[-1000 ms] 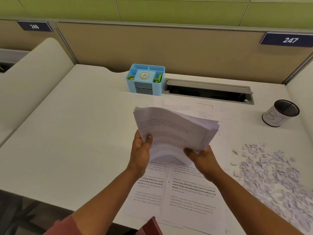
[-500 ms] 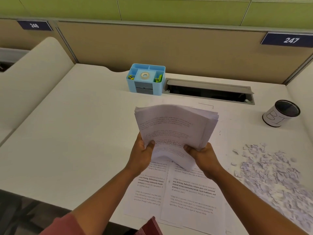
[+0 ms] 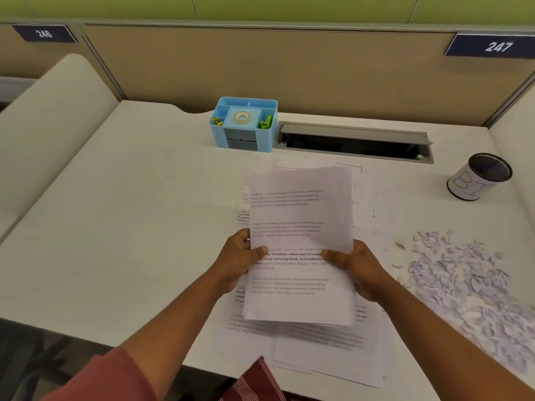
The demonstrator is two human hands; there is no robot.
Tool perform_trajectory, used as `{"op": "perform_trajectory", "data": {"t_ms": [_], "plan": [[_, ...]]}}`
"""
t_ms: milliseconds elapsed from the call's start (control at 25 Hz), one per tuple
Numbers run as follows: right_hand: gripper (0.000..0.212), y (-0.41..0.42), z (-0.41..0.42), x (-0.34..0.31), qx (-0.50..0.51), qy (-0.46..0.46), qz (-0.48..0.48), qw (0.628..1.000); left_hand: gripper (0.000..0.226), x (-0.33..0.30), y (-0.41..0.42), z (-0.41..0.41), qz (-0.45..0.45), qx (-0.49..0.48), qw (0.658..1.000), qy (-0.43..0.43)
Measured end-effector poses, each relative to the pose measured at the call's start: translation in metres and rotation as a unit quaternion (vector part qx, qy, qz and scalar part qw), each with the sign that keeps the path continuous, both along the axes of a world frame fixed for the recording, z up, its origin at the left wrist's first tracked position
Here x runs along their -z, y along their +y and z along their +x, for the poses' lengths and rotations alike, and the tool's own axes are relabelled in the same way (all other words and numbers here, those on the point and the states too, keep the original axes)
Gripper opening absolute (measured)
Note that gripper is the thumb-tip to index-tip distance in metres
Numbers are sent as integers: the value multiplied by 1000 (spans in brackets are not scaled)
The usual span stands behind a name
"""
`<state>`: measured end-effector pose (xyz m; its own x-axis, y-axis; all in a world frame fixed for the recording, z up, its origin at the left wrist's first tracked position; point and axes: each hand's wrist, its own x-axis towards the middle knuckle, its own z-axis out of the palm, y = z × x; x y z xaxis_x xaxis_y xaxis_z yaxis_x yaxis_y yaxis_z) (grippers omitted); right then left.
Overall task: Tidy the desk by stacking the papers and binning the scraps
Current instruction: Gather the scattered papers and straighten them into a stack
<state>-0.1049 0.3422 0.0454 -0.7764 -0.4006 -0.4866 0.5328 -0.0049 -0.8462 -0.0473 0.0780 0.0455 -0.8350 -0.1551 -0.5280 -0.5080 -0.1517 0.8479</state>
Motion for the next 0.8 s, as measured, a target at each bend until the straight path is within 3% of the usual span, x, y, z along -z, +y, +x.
{"op": "perform_trajectory", "data": {"t_ms": [80, 200, 400, 560, 680, 800], "plan": [[35, 10, 1, 9, 28, -14, 19, 999, 30, 8, 1, 3, -31, -13, 998, -49], [35, 27, -1, 19, 74, -28, 37, 996, 29, 21, -2, 6, -166, -33, 983, -75], [25, 37, -14, 17, 134, -46, 19, 990, 53, 25, -5, 0, -350, -14, 931, -100], [31, 31, -29, 23, 152, -53, 12, 987, 70, 20, -4, -16, -383, 10, 915, -129], [33, 28, -44, 29, 167, -57, 6, 984, 66, 24, -5, -32, -416, 24, 901, -124], [32, 26, -53, 30, 176, -58, -3, 983, 55, 21, 2, -49, -377, 62, 922, -69]]}}
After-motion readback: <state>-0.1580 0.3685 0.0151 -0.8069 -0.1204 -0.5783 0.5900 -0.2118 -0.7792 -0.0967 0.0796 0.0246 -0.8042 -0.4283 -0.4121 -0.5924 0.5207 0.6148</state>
